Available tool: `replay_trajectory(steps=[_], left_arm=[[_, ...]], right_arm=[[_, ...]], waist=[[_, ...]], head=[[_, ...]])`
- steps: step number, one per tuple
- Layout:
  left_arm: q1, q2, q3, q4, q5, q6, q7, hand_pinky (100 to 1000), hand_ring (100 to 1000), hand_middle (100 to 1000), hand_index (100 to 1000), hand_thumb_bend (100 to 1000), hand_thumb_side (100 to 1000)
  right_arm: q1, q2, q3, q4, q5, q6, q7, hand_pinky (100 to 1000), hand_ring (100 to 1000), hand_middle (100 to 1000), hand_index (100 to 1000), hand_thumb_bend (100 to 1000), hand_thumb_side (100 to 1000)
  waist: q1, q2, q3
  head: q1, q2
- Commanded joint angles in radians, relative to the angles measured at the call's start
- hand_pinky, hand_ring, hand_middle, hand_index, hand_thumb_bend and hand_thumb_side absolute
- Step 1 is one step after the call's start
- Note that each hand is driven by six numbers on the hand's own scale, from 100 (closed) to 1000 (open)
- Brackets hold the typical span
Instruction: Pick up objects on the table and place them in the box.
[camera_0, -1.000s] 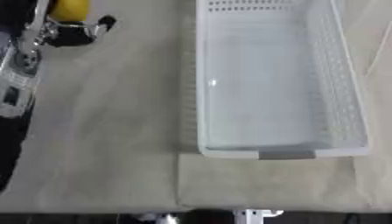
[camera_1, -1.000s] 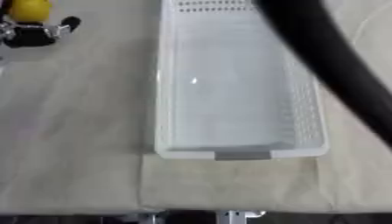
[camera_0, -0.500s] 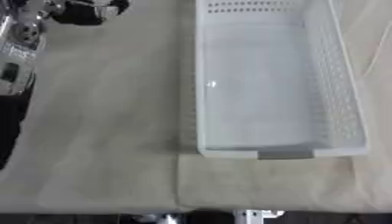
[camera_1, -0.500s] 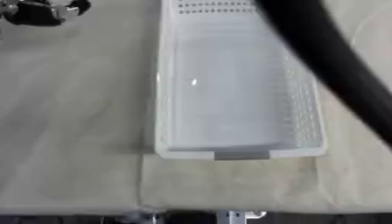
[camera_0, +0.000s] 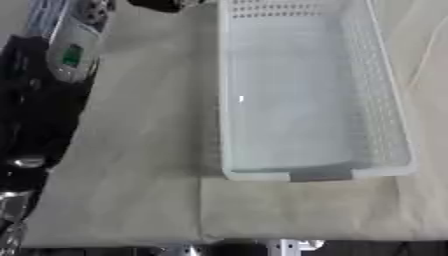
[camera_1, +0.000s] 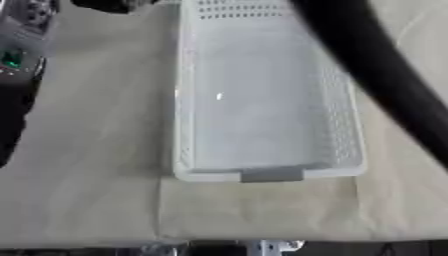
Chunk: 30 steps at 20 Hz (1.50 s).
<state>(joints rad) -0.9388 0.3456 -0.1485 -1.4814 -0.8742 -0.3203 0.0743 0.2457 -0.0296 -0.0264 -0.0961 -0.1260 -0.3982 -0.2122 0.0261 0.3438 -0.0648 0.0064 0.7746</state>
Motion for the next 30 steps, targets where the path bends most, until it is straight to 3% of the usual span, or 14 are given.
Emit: replay_trajectory(steps=[1,7,8,11,12,15,16,17,19,22,24,27,28,30], left_arm=[[-0.027,-0.049,-0.006,0.006,0.009,-0.007,-0.005,100,100,100,149,384,100],[-0.029,-0.122,-0.016,0.018,0.046,0.000,-0.016,100,100,100,152,314,100],[-0.030,-0.132,-0.023,0.024,0.060,0.001,-0.017,100,100,100,172,185,100],[-0.036,-0.141,-0.037,0.040,0.105,0.003,-0.019,100,100,100,178,175,100],[-0.037,-0.142,-0.041,0.048,0.124,0.004,-0.018,100,117,139,222,111,100],[-0.046,-0.139,-0.050,0.062,0.169,0.007,-0.016,100,253,296,348,100,100],[-0.049,-0.137,-0.053,0.062,0.177,0.002,-0.017,100,411,450,509,200,278],[-0.051,-0.135,-0.057,0.064,0.183,-0.006,-0.023,266,564,594,662,332,533],[-0.056,-0.131,-0.066,0.073,0.189,-0.031,-0.057,630,820,838,886,466,747],[-0.066,-0.124,-0.072,0.089,0.194,-0.059,-0.122,942,1000,1000,1000,464,866],[-0.071,-0.120,-0.073,0.093,0.198,-0.072,-0.148,1000,1000,1000,1000,432,926],[-0.078,-0.112,-0.080,0.100,0.203,-0.088,-0.157,1000,1000,1000,1000,382,970],[-0.085,-0.103,-0.085,0.101,0.208,-0.097,-0.145,1000,1000,1000,1000,310,986],[-0.104,-0.073,-0.102,0.107,0.223,-0.125,-0.092,947,1000,1000,1000,289,956]], right_arm=[[0.019,-0.022,-0.007,-0.001,0.014,0.006,0.001,508,617,669,717,100,924],[0.020,-0.031,-0.012,-0.009,0.030,0.014,-0.002,508,618,670,717,100,924],[0.020,-0.034,-0.012,-0.009,0.032,0.015,-0.003,508,618,670,717,100,924],[0.020,-0.037,-0.013,-0.011,0.037,0.017,-0.005,509,618,670,717,100,924],[0.020,-0.038,-0.014,-0.011,0.038,0.018,-0.006,509,618,670,717,100,925],[0.020,-0.039,-0.014,-0.010,0.040,0.019,-0.009,509,618,670,717,100,925],[0.020,-0.040,-0.014,-0.009,0.040,0.020,-0.009,508,618,670,717,100,925],[0.020,-0.040,-0.014,-0.009,0.040,0.020,-0.010,508,618,670,717,100,925],[0.020,-0.041,-0.014,-0.009,0.041,0.020,-0.010,508,618,670,717,100,926],[0.021,-0.042,-0.014,-0.008,0.041,0.020,-0.010,508,618,670,717,100,926],[0.022,-0.043,-0.014,-0.007,0.042,0.020,-0.010,509,618,670,717,100,926],[0.023,-0.045,-0.014,-0.007,0.041,0.019,-0.010,509,618,670,717,100,926],[0.024,-0.045,-0.014,-0.006,0.040,0.019,-0.011,509,618,670,717,100,926],[0.027,-0.046,-0.015,-0.004,0.037,0.018,-0.012,509,618,670,717,100,926]], waist=[[0.002,-0.020,-0.005],[0.009,-0.019,-0.012],[0.013,-0.018,-0.014],[0.017,-0.018,-0.014],[0.019,-0.018,-0.014],[0.021,-0.018,-0.013],[0.021,-0.018,-0.013],[0.022,-0.018,-0.013],[0.022,-0.019,-0.014],[0.023,-0.021,-0.014],[0.024,-0.022,-0.013],[0.026,-0.024,-0.012],[0.027,-0.026,-0.011],[0.031,-0.030,-0.007]], head=[[0.002,-0.005],[-0.007,-0.005],[-0.009,-0.005],[-0.012,-0.005],[-0.015,-0.005],[-0.019,-0.005],[-0.019,-0.005],[-0.020,-0.005],[-0.020,-0.005],[-0.020,-0.005],[-0.020,-0.005],[-0.022,-0.005],[-0.024,-0.005],[-0.029,-0.005]])
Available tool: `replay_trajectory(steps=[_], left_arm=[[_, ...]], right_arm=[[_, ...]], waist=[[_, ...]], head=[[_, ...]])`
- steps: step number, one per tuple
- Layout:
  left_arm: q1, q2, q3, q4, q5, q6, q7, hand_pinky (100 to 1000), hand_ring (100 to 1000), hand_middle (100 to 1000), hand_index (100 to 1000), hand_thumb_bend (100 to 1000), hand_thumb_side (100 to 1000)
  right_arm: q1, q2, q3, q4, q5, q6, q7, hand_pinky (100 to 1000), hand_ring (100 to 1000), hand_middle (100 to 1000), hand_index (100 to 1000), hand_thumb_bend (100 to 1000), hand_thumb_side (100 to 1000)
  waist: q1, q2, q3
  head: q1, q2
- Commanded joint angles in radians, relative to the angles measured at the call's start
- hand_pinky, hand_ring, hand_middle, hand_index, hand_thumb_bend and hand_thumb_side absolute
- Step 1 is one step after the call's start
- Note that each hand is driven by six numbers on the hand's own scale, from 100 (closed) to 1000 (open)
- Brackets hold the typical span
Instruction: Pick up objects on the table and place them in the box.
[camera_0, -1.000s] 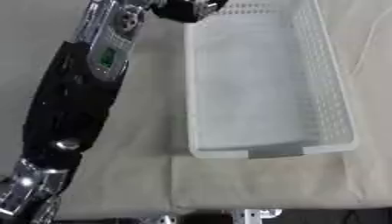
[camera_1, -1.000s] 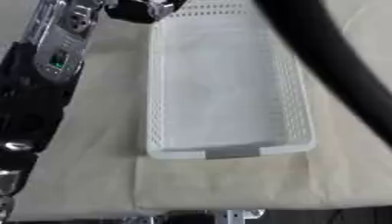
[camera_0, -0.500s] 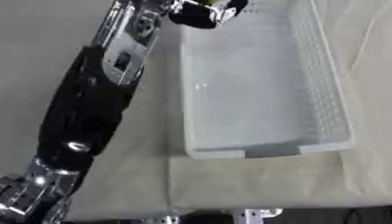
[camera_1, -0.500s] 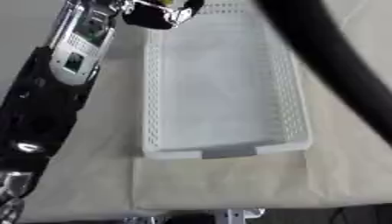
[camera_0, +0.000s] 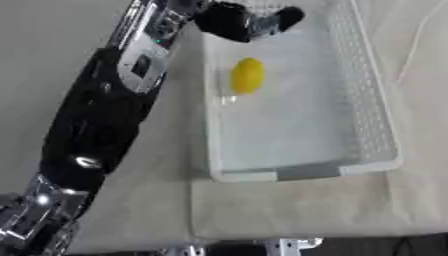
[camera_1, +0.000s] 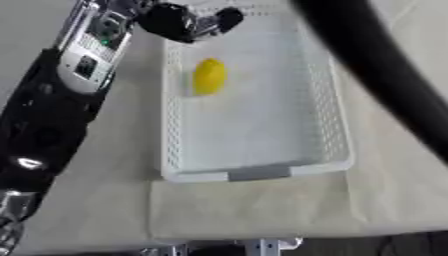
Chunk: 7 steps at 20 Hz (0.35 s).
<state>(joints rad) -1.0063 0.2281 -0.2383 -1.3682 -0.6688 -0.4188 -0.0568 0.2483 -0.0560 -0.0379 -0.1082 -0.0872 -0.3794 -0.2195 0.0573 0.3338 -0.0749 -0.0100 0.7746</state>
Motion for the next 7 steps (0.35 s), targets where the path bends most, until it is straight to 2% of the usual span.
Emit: replay_trajectory(steps=[1,4,7], left_arm=[[-0.046,0.063,-0.022,-0.001,0.025,-0.043,0.073,940,1000,1000,1000,287,951],[-0.071,0.147,-0.049,0.022,0.026,-0.092,0.150,935,1000,1000,1000,266,952],[-0.073,0.244,-0.070,0.043,0.006,-0.128,0.176,939,1000,1000,1000,265,953]], right_arm=[[0.025,-0.020,-0.003,0.009,-0.004,-0.001,-0.005,509,618,670,717,100,926],[0.028,-0.020,-0.002,0.015,-0.013,-0.003,-0.009,509,618,670,717,100,927],[0.029,-0.016,-0.001,0.023,-0.025,-0.006,-0.012,509,618,670,717,100,927]], waist=[[0.002,-0.021,0.006],[0.008,-0.026,0.018],[0.013,-0.028,0.030]], head=[[-0.015,-0.005],[-0.029,-0.005],[-0.044,-0.005]])
